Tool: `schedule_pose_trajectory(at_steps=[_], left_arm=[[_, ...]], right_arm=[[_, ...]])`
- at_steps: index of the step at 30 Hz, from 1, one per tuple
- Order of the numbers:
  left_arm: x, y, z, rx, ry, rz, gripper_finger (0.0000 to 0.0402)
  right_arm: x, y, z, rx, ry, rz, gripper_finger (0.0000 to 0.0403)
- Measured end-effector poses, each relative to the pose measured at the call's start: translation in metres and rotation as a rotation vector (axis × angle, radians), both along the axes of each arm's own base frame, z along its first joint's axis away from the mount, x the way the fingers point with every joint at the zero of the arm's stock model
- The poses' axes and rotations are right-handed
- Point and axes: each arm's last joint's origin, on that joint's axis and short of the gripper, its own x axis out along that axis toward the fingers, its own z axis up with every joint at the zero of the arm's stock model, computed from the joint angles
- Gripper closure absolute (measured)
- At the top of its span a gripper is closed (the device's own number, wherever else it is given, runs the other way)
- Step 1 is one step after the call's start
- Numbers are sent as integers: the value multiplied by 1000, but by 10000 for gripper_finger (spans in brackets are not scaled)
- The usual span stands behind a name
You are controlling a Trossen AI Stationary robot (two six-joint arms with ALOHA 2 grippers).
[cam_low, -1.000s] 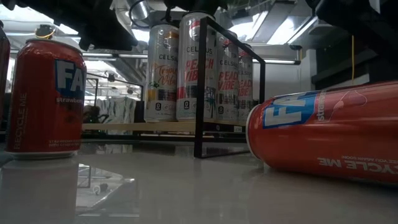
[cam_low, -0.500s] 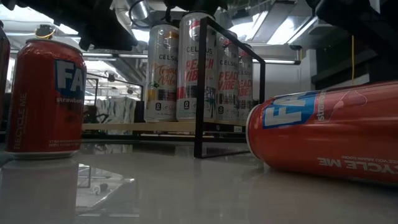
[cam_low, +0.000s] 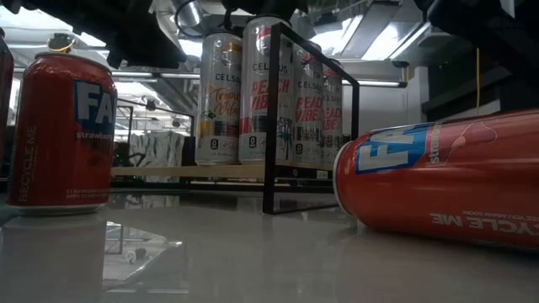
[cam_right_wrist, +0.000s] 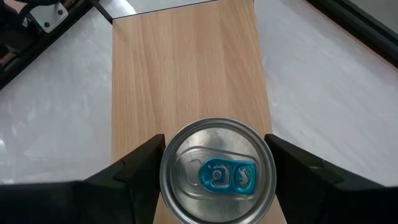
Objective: Place canned beverage on shelf
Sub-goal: Put the top right blue soda can on the shelf
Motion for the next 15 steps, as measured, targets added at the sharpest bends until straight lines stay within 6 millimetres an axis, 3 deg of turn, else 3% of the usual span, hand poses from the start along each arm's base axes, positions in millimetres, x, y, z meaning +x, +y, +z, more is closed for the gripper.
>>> schedule_pose_trajectory(at_steps=[15], left_arm=[[0,0,0,0,0,0,253]], right_arm=[[0,0,1,5,-4,-7,154]])
